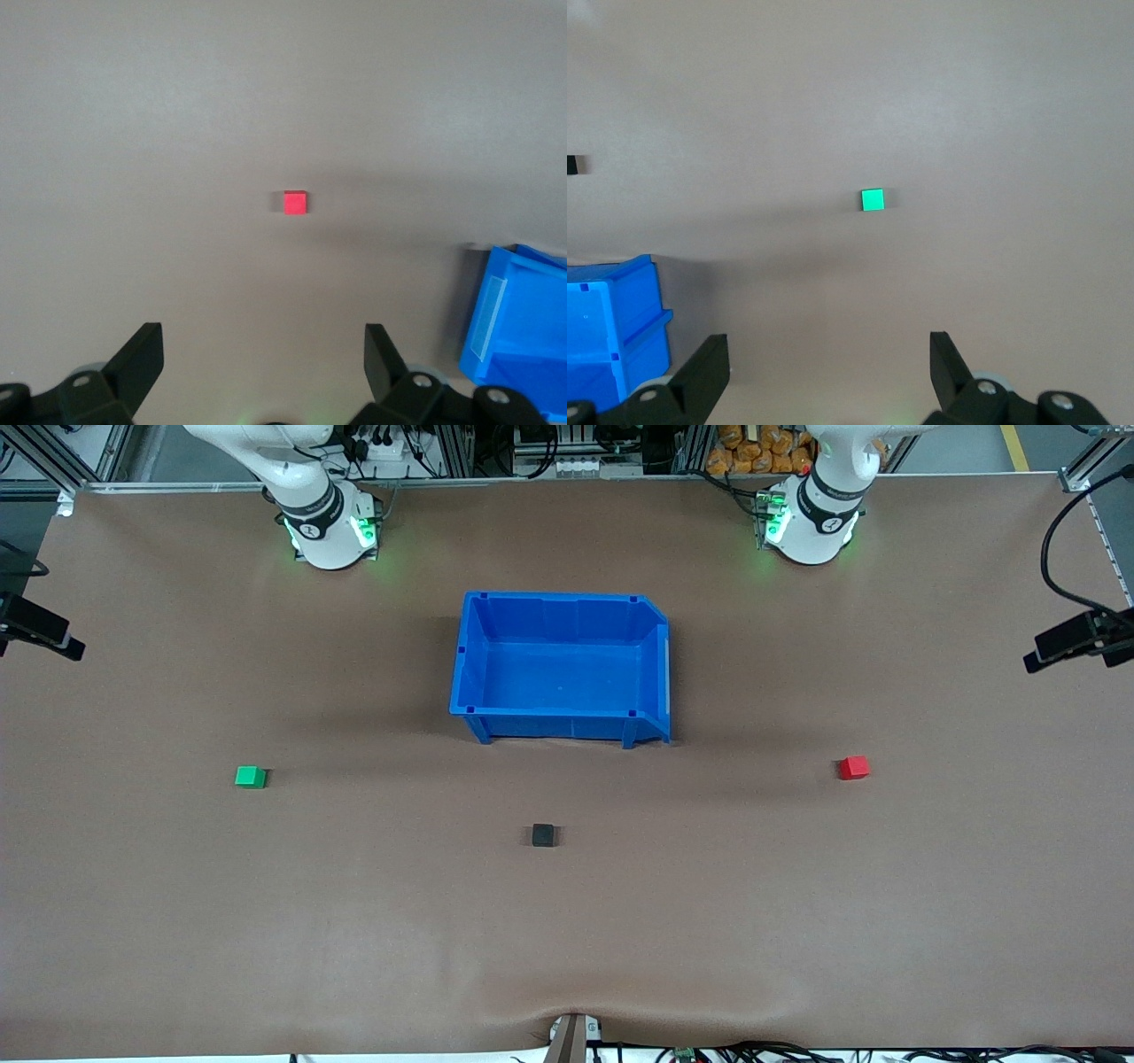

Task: Attach green and red cubes to black cube
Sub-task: 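Move the left gripper toward the red cube, then lower the left gripper over the red cube and close on it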

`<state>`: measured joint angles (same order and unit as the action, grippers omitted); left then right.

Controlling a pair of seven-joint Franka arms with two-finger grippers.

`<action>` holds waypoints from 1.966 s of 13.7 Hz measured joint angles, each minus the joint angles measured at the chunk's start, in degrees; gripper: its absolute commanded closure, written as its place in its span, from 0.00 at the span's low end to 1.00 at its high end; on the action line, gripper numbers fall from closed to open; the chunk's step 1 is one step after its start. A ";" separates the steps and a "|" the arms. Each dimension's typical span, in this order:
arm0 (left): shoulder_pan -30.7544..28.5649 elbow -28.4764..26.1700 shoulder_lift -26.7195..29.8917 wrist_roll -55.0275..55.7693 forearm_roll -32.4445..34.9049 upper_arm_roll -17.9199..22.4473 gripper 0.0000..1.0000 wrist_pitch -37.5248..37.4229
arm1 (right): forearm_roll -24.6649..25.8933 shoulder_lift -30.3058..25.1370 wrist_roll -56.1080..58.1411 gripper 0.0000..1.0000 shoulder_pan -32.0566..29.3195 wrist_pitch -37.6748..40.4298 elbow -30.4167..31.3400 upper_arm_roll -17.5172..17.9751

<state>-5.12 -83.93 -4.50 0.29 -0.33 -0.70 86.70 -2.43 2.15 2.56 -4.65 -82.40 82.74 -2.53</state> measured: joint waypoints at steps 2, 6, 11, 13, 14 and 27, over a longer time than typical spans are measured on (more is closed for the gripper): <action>-0.15 0.02 -1.25 -0.04 0.00 0.28 0.00 0.21 | 0.00 0.42 0.00 0.00 0.00 -0.03 0.01 0.11; -0.16 -0.03 -4.09 -0.05 0.00 0.32 0.00 0.22 | 0.00 0.60 0.02 0.00 -0.04 -0.06 0.00 0.05; 0.73 -0.10 -12.31 -0.04 -1.71 0.09 0.00 0.35 | 0.00 0.62 0.07 0.00 -0.04 -0.10 0.00 0.07; 0.96 -0.08 -15.91 -0.04 -1.81 -0.11 0.00 1.33 | 0.00 0.63 0.07 0.00 -0.07 -0.12 0.01 0.01; 0.98 -0.08 -17.53 -0.05 -1.81 -0.21 0.00 2.66 | 0.00 0.63 0.07 0.00 -0.07 -0.12 0.00 0.01; 3.36 -7.37 -32.48 -0.06 -0.21 -0.45 0.00 21.32 | -0.01 0.64 0.14 0.00 -0.03 -0.13 0.00 0.08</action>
<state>-1.76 -91.30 -36.98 0.22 -0.54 -1.15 108.02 -2.43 2.79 2.70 -4.67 -82.53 82.74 -2.46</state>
